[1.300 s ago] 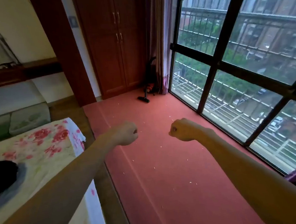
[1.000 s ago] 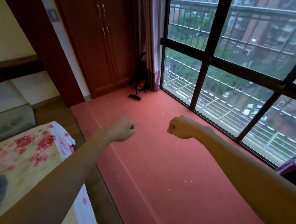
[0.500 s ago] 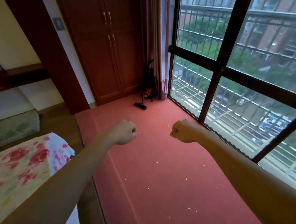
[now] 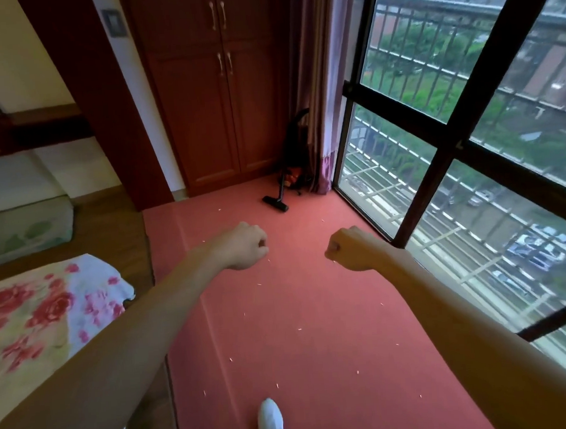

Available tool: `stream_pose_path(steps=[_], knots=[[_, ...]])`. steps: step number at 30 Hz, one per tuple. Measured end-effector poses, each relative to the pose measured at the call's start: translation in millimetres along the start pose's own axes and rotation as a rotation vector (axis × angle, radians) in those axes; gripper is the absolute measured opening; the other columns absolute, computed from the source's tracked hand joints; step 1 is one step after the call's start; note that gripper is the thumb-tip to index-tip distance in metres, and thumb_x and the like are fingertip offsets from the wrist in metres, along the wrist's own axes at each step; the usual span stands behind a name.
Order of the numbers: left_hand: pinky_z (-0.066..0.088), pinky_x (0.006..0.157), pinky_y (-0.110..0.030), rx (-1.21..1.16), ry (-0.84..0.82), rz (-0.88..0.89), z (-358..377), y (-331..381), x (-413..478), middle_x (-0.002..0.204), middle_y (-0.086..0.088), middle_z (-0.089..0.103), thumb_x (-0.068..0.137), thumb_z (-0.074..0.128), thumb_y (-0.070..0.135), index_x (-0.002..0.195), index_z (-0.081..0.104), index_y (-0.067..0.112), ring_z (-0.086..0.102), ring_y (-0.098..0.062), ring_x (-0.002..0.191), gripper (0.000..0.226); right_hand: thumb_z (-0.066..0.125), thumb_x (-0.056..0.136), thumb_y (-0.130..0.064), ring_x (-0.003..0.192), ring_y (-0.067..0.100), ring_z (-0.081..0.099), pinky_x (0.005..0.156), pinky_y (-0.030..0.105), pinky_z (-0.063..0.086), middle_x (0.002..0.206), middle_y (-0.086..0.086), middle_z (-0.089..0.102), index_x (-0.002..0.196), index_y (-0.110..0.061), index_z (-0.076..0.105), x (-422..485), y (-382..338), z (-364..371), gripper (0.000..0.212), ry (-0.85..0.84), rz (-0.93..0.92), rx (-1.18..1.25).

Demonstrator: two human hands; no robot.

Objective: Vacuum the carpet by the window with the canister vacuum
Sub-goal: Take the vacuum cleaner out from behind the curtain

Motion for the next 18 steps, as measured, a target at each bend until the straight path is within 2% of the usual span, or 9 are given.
stream_pose_path(steps=[6,12,18], knots=[[0.056,0.08,-0.041,-0.017,-0.008,0.032,-23.4,-24.3,96.3,0.107,-0.007,0.068,0.099,0.052,0.027,0.106,0.071,0.013,0.065,-0.026,0.088,0.025,0.052,0.097,-0.035,0.092,0.033,0.064,0.083,0.046,0.055,0.1,0.012,0.069,0.097,-0.005,0.07,87.6,16.4,-29.1,0.035,0.025,0.035,-0.005],[0.055,0.086,-0.043,-0.019,-0.012,0.082,-54.7,-45.6,191.0,0.109,-0.007,0.069,0.098,0.052,0.027,0.105,0.072,0.013,0.065,-0.026,0.095,0.026,0.05,0.097,-0.029,0.09,0.035,0.063,0.079,0.045,0.056,0.096,0.015,0.068,0.096,-0.002,0.07,168.4,32.1,-60.0,0.034,0.045,0.089,-0.02],[0.054,0.085,-0.04,-0.006,-0.046,0.09,-66.8,-63.6,267.0,0.109,-0.007,0.07,0.098,0.051,0.027,0.106,0.072,0.014,0.064,-0.025,0.095,0.026,0.051,0.096,-0.033,0.086,0.037,0.064,0.078,0.047,0.056,0.093,0.015,0.068,0.092,-0.004,0.07,238.9,60.2,-71.6,0.035,0.031,0.118,-0.034]])
Point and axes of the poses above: each hand's wrist, its own x-axis towards the middle knuckle, its own z-axis out of the palm, y = z × x, the point moved 4 cm from there along x, towards the middle knuckle
